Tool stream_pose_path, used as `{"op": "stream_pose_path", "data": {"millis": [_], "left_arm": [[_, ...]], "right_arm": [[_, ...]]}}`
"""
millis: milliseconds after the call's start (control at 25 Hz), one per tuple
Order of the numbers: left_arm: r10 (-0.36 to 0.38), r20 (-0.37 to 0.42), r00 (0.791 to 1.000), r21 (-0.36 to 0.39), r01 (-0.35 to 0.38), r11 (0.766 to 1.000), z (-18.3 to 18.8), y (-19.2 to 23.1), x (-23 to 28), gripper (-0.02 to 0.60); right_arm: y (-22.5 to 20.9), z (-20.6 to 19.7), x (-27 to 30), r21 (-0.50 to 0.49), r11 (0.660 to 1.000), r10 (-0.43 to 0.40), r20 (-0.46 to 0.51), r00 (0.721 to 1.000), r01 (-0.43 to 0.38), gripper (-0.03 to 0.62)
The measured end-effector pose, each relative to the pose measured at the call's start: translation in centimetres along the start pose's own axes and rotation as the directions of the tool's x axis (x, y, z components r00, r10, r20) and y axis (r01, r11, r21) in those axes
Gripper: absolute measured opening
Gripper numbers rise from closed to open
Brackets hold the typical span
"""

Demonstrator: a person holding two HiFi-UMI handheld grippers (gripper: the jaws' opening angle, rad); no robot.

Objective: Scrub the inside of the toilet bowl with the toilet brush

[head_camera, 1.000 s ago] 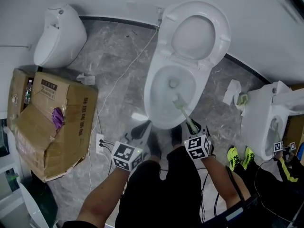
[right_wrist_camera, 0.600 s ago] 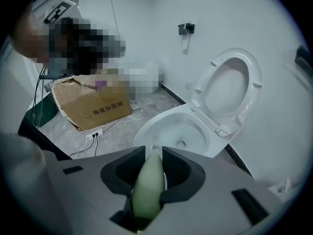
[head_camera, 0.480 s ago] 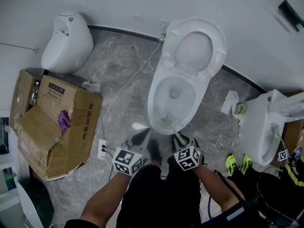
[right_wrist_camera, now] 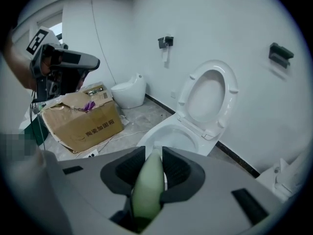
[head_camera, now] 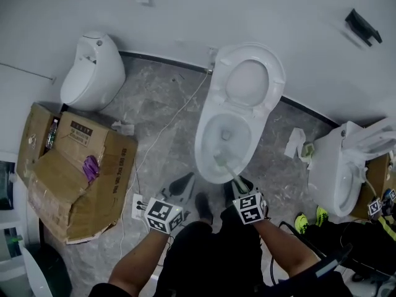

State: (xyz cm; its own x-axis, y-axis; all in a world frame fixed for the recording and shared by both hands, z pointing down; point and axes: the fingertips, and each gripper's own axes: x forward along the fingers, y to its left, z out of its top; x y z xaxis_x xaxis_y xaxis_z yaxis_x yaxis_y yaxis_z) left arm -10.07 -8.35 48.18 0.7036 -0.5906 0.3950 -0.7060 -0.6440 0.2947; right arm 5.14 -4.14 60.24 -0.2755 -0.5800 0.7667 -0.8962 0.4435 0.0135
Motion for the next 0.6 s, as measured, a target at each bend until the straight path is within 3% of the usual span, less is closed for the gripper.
{"op": "stream_pose_path", "data": {"millis": [200,600], "left_arm": [[-0.012,0.049,0.999,-0.061,0.015,0.998,2.6,-0.7,-1.3,0.009],[-0.089,0.108,0.99,0.071,0.082,0.994,9.2,-4.0,-1.8,0.009]], "right_arm": [[-0.6,3.0,-3.0,0.042,0.998,-0.045,0.051,0.998,0.043,0.114],[-2.3,8.8,-10.7,0.145,0.984,-0.131,0.172,0.976,0.106,0.114]]}}
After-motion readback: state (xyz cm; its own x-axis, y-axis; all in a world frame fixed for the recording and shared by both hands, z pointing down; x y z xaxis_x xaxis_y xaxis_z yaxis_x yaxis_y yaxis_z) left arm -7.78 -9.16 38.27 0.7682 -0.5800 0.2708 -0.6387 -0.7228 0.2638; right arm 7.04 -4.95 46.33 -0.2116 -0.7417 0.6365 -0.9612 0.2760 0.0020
